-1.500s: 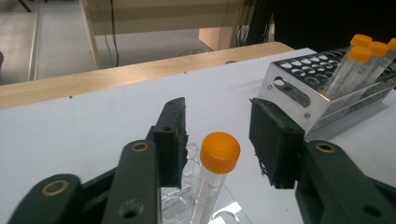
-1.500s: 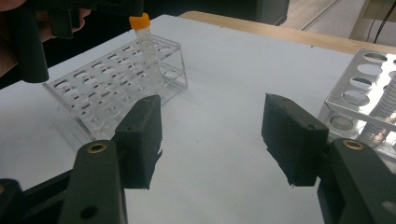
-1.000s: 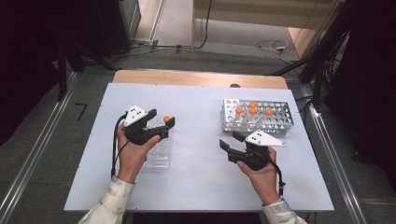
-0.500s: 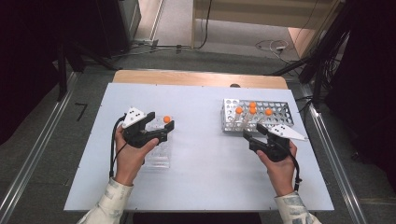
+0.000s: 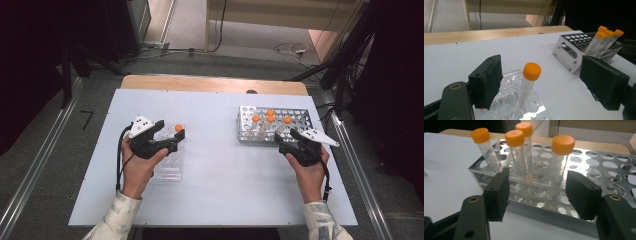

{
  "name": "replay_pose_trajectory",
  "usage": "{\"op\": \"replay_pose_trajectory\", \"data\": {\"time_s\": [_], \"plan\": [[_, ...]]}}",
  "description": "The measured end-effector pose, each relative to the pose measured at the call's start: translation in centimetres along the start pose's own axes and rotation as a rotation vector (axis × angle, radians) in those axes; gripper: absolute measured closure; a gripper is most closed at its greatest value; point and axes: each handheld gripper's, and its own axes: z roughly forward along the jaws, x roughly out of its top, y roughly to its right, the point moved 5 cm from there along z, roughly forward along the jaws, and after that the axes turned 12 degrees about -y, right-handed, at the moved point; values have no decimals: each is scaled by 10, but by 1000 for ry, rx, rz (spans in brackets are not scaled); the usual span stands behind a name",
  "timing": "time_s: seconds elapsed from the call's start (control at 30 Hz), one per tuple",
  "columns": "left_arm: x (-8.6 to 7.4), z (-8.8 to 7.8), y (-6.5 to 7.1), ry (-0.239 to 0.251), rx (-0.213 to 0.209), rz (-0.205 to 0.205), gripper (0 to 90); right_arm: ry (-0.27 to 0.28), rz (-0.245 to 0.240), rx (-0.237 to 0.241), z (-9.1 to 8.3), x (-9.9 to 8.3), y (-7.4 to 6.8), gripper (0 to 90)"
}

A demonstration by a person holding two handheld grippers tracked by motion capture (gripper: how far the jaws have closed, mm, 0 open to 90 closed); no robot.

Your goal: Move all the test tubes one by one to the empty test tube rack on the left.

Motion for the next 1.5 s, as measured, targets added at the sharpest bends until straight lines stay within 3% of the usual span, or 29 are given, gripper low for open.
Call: {"op": "replay_pose_trajectory", "data": {"time_s": [0.17,0.47,0.57,0.7,1.0,1.2,1.5], "plan": [[0,-1,1,3,0,-1,187,-2,4,-33,6,3,6,248],[0,0,0,2,0,-3,183,-10,14,-72,19,11,12,298],[0,-1,-1,2,0,-3,183,-11,6,-89,23,14,13,352],[0,-2,-1,5,-3,-8,183,-22,-6,-110,29,18,15,510],[0,-3,-2,6,-4,-11,183,-31,-13,-96,35,19,15,712],[0,-3,-2,5,-2,-11,183,-24,-18,-93,32,23,14,718],[0,-4,-2,5,-2,-13,183,16,-33,-88,15,36,12,718]]}}
